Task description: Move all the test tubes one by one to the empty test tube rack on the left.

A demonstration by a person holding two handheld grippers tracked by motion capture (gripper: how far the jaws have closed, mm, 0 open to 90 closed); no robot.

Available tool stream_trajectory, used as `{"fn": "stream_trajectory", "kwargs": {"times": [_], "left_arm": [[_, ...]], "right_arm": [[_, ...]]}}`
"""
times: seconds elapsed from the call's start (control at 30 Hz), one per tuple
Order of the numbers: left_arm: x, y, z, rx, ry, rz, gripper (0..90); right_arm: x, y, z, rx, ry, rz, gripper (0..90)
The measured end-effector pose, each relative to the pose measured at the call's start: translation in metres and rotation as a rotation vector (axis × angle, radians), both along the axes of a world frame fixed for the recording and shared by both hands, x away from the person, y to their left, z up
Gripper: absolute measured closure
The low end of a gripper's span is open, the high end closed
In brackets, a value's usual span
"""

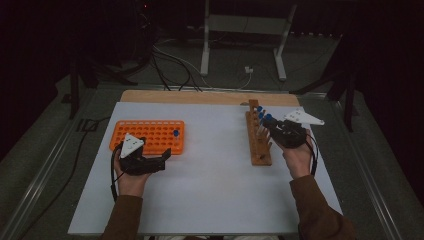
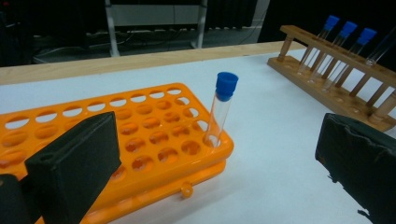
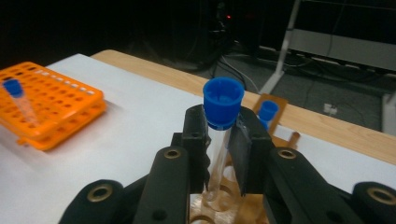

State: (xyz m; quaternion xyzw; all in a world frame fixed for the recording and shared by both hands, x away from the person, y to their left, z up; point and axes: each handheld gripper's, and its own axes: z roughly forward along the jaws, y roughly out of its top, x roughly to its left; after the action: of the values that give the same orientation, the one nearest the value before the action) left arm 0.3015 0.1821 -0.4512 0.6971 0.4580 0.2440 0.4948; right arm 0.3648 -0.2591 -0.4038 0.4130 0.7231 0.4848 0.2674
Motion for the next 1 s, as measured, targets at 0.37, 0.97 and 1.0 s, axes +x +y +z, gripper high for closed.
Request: {"fn": "stream_trajectory", "kwargs": {"times": [0.37,0.97,1.0], "left_arm": [[0.001,-0.024,0.015,0.055,-0.08,-0.059,1.1],[0.01,-0.076,0.022,0.067,-0.095,-0.186,1.1],[0.011,-0.079,0.022,0.068,-0.091,-0.191,1.1]], "right_arm": [[-0.005,0.022,0.0,0.005,0.02,0.081,77.4],[-0.011,0.064,-0.009,0.008,0.064,0.186,77.3],[-0.012,0.065,-0.009,0.009,0.066,0.19,77.3]]}}
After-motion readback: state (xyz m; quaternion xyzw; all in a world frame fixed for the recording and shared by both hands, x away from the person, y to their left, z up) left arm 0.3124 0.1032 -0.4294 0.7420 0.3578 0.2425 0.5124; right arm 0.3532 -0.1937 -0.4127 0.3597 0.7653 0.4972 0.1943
